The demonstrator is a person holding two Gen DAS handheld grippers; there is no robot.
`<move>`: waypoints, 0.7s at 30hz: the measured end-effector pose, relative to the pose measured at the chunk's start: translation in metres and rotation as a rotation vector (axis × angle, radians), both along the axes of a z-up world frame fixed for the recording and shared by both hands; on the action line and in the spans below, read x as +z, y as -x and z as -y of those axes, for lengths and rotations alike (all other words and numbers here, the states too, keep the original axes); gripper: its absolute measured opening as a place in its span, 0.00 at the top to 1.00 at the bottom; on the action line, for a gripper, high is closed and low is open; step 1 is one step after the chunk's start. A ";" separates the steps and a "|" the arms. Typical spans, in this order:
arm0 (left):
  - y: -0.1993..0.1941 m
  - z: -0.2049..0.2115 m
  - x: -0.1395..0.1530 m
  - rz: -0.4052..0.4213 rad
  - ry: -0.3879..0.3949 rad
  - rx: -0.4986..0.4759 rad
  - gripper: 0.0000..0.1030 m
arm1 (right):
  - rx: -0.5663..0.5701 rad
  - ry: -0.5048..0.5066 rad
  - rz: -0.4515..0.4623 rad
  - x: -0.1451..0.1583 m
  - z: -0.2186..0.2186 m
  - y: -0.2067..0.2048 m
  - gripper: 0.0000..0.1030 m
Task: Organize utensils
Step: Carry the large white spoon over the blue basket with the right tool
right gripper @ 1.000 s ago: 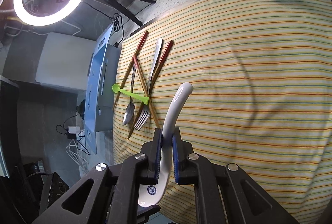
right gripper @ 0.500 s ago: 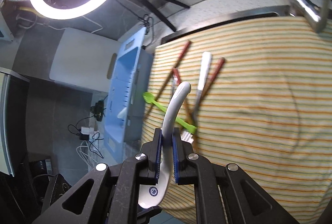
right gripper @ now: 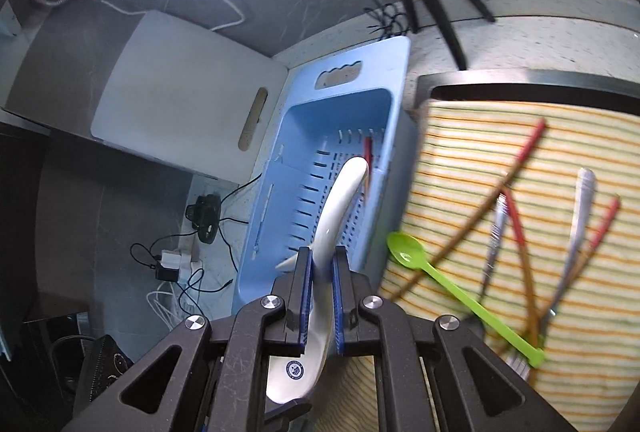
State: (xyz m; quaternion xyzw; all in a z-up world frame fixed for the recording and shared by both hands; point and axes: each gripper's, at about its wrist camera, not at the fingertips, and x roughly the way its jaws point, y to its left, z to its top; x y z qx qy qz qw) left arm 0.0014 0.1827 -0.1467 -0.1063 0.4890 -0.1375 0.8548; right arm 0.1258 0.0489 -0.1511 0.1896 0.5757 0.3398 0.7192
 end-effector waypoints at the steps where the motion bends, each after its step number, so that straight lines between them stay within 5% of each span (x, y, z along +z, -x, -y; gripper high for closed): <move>1: -0.004 -0.005 -0.004 -0.008 0.000 0.006 0.66 | 0.004 0.008 0.001 -0.002 -0.007 -0.003 0.91; 21: -0.031 -0.035 -0.044 -0.134 -0.028 -0.008 0.66 | 0.078 0.166 -0.022 -0.046 -0.082 -0.044 0.91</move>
